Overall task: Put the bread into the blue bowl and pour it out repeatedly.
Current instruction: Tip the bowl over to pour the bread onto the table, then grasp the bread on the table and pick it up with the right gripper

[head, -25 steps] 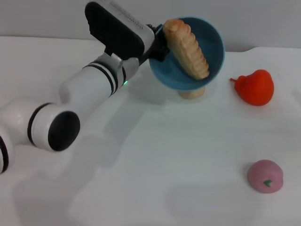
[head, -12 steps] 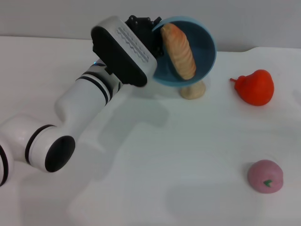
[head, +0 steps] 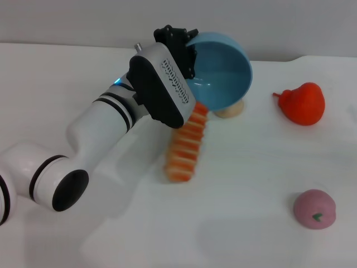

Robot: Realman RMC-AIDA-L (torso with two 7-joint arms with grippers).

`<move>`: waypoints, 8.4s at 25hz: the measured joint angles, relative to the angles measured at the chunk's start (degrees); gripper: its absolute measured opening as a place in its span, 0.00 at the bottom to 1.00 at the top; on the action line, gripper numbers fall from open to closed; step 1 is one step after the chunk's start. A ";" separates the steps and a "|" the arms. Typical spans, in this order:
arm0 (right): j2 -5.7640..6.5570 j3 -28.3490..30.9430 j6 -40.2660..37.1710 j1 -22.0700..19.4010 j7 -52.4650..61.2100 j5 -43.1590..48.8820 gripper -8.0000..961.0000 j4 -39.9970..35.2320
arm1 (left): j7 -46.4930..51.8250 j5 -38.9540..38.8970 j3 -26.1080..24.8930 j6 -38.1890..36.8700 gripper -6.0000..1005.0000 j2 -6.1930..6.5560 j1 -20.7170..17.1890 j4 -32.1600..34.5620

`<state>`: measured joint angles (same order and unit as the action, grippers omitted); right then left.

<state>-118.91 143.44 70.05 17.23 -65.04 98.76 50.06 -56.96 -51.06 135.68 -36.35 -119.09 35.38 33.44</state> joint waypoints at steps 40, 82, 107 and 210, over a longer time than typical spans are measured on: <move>0.74 -14.72 -5.02 19.79 -4.91 11.69 0.52 -11.86 | 16.22 -7.11 -70.57 70.31 0.01 3.94 1.90 3.09; -0.27 -68.29 -34.12 28.80 8.74 -18.45 0.52 -23.70 | 31.38 8.79 -68.78 81.32 0.00 1.28 0.65 13.51; -0.88 -82.23 -43.38 30.77 0.18 -31.93 0.52 -26.66 | 30.88 8.79 -68.55 80.28 0.01 1.31 0.99 13.50; 0.07 -87.06 -40.34 31.82 -6.72 -28.65 0.49 -24.70 | 32.07 8.49 -68.00 76.35 0.01 1.14 1.36 12.88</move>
<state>-118.85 56.38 29.71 49.05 -71.76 70.11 25.37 -24.88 -42.57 67.68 40.00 -117.94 36.74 46.32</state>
